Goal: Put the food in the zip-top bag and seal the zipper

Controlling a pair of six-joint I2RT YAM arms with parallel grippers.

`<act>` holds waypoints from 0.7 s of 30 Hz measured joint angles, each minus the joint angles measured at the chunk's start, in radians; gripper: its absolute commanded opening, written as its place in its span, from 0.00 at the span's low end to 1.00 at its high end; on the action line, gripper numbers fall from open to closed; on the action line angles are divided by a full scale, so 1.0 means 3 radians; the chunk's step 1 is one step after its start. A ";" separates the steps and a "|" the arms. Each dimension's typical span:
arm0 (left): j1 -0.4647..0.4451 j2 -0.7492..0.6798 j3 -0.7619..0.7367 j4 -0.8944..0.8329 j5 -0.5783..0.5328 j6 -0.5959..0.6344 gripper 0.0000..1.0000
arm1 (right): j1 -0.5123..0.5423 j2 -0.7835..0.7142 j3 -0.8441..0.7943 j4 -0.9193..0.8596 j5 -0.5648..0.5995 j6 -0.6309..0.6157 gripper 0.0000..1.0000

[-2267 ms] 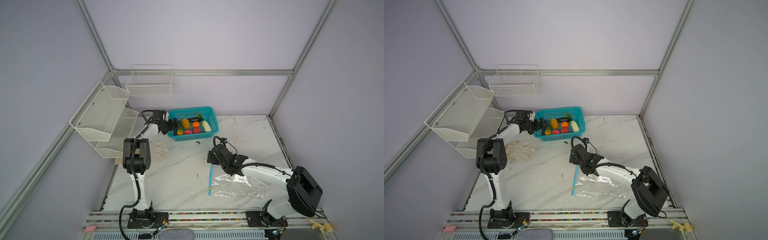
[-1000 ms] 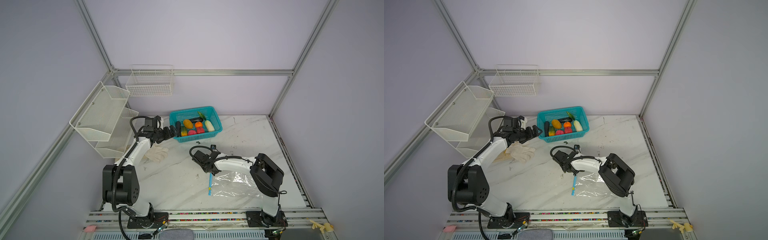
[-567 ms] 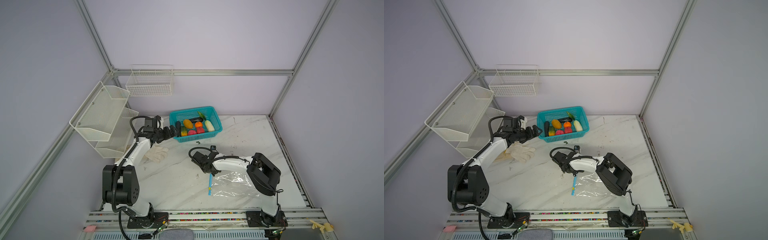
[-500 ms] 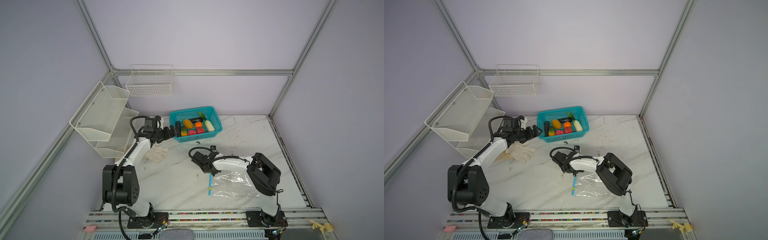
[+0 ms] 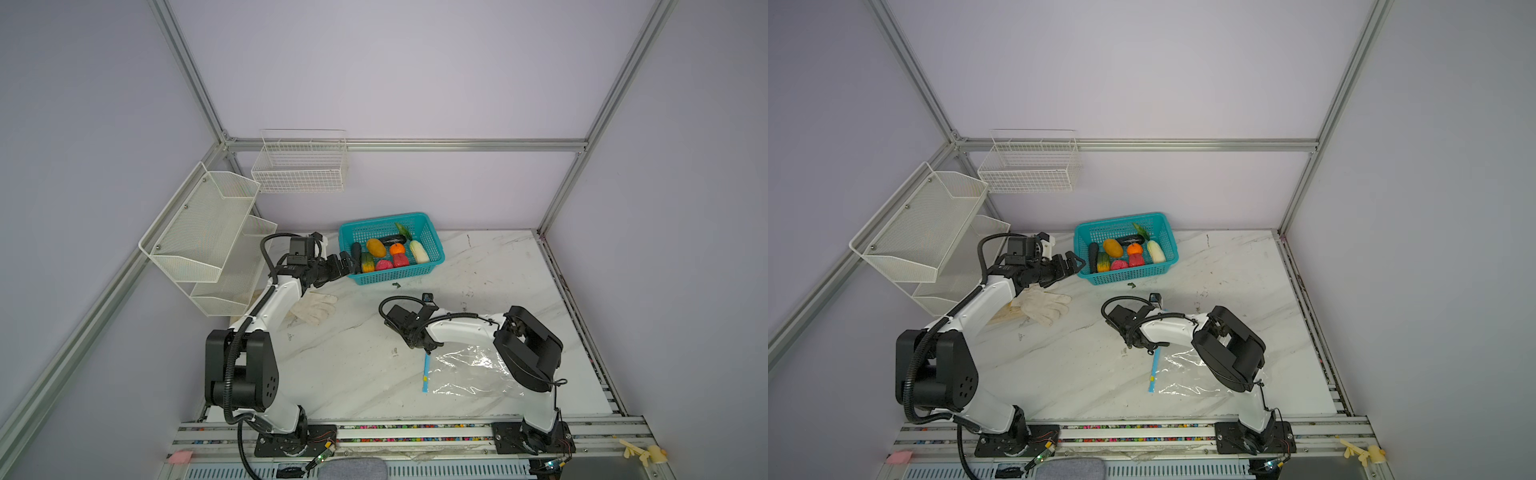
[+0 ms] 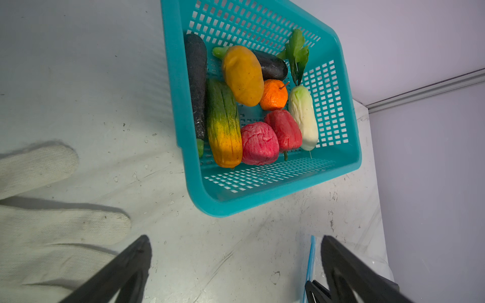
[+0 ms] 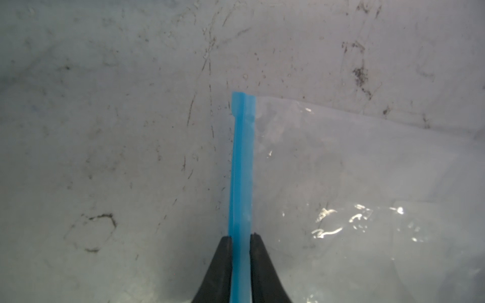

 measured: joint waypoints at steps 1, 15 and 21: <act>0.0001 0.0000 -0.0013 0.0013 0.0001 0.0000 1.00 | 0.0000 -0.0019 -0.0015 0.0013 -0.0003 0.0009 0.04; 0.0000 -0.0028 -0.0116 0.0083 0.0024 -0.0003 1.00 | 0.0000 -0.0341 -0.0174 0.0148 -0.0011 -0.0031 0.00; -0.0013 -0.0200 -0.0281 0.0102 0.0083 -0.0037 1.00 | 0.0000 -0.0568 -0.0310 0.0262 -0.0037 -0.0071 0.00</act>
